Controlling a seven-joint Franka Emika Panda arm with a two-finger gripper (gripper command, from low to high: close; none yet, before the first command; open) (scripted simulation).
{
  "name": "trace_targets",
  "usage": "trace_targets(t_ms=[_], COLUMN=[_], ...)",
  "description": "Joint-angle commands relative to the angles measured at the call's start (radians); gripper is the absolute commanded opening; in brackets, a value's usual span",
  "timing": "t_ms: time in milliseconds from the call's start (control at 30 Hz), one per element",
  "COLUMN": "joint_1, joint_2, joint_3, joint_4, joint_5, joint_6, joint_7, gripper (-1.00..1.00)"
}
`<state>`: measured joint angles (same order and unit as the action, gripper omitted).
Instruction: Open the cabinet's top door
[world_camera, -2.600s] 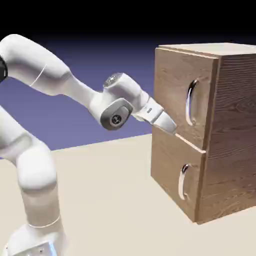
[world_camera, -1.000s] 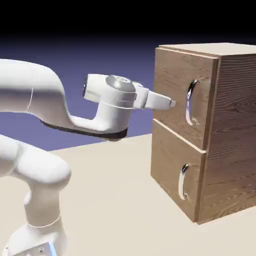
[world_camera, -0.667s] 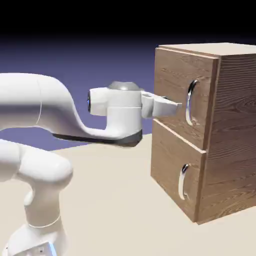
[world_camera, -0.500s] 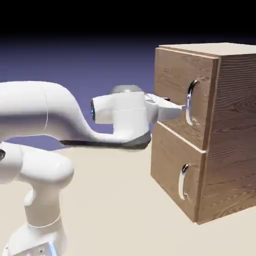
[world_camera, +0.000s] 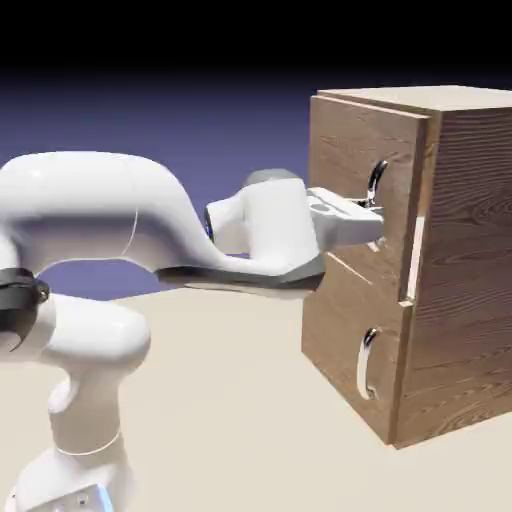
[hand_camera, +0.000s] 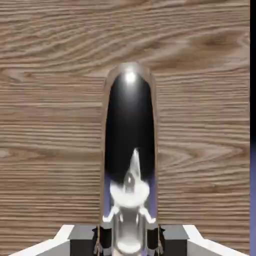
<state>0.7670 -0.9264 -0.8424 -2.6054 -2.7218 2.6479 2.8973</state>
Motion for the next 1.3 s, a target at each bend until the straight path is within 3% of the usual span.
trace_targets(t_ms=[0,600,833,1133,1267], joint_1=[-0.036,-0.569,-0.79,-1.113,-1.135], joint_2=[0.0,-0.088,-0.161,-0.317,-0.385], joint_3=[0.036,0.688,0.942,1.215,1.272], joint_4=[-0.024,-0.272,-0.305,-0.328,-0.36], joint_5=[0.028,0.553,0.759,1.015,1.188], joint_6=[-0.016,-0.104,-0.015,0.223,0.23], joint_7=[0.0,0.0,-0.001,-0.034,-0.15], gripper=[-1.0,-1.0,-1.0,-1.0,-1.0])
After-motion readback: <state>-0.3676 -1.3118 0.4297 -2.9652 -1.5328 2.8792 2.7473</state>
